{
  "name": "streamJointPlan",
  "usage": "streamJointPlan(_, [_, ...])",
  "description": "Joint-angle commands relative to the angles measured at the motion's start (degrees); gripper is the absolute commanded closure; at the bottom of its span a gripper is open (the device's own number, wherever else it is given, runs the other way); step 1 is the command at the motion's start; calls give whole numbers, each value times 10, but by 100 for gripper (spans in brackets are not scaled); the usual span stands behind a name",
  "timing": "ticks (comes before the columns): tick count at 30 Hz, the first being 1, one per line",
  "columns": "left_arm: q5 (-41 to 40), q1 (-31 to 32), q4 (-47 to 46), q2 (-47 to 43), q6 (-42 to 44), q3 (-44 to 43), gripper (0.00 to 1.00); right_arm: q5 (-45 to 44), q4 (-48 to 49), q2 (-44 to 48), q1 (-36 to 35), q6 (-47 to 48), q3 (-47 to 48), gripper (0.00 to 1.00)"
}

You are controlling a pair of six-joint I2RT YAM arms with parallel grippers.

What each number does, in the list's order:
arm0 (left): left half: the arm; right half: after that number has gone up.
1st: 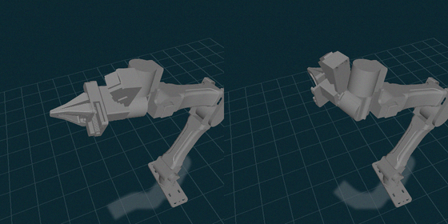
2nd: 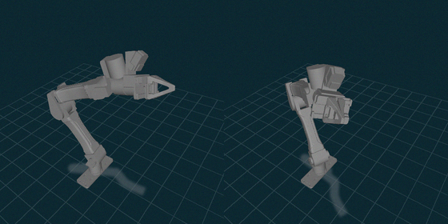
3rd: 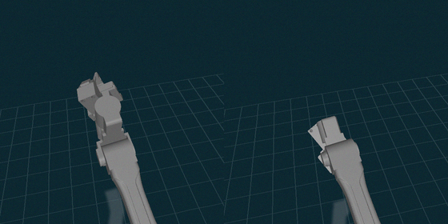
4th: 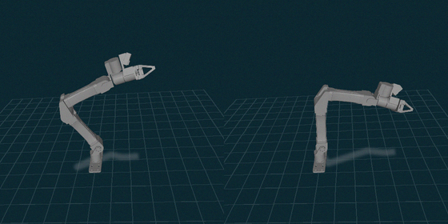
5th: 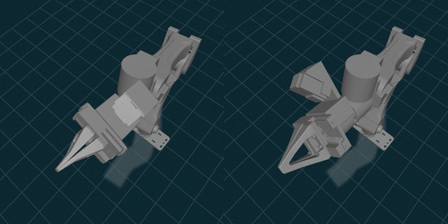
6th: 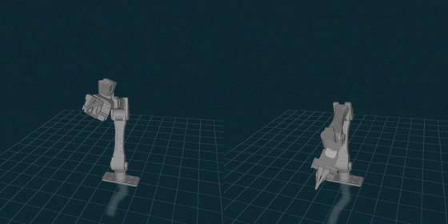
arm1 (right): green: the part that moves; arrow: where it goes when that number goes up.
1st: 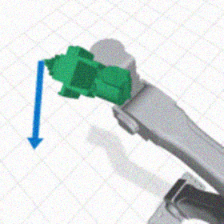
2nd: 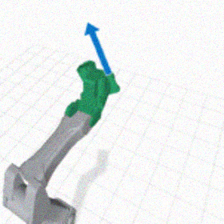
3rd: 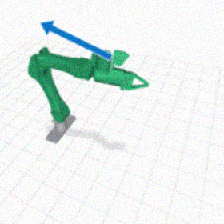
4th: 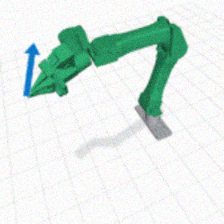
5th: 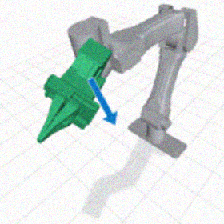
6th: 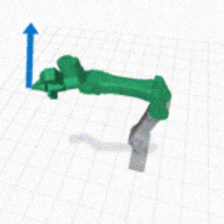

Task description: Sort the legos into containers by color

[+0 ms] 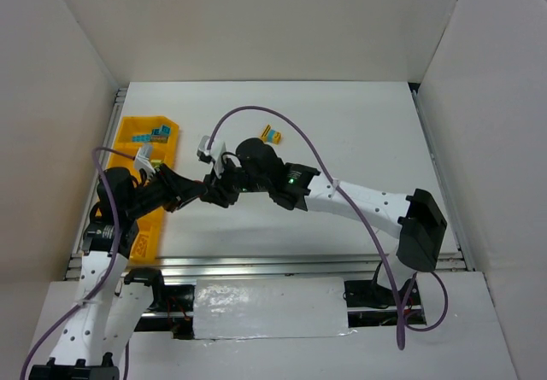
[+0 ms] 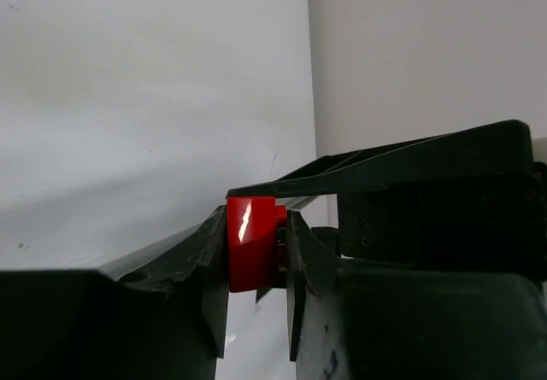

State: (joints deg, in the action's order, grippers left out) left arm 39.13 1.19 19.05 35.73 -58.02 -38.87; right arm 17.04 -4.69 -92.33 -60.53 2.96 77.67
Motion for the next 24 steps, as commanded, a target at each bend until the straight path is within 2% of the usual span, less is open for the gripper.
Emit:
streamJointPlan(1, [23,7,-16,2,6,-19,71,-12,36,-2,-8,-1,34,99])
streamJointPlan(6, [34,7,-26,7,10,-15,100,-29,42,-14,-11,-8,41,98])
streamJointPlan(7, [27,7,-19,10,18,-20,100,-30,43,-16,-11,-9,40,87])
streamJointPlan(8, [18,7,-10,17,28,-26,100,-31,44,-18,-10,-15,39,62])
streamJointPlan(9, [4,7,18,22,52,-43,100,-40,45,-17,-11,-20,30,1])
streamJointPlan(12, [-147,4,98,50,107,-79,100,-72,63,-7,-6,-46,0,0])
streamJointPlan(13, [-241,-3,112,61,115,-84,100,-79,65,0,3,-60,-11,0])
streamJointPlan(16, [-330,-42,138,108,121,-87,100,-118,68,36,12,-80,-66,0])
streamJointPlan(17, [-385,-70,145,131,113,-87,100,-128,71,63,18,-89,-82,0])
streamJointPlan(19, [-459,-90,162,147,93,-83,100,-141,75,91,25,-96,-131,0])
streamJointPlan(20, [-534,-104,166,158,75,-82,100,-142,77,116,30,-100,-159,0])
streamJointPlan(21, [-575,-107,172,162,60,-82,100,-143,77,127,31,-101,-170,0])
streamJointPlan(24, [-649,-118,170,181,41,-74,100,-152,69,161,35,-101,-202,0])
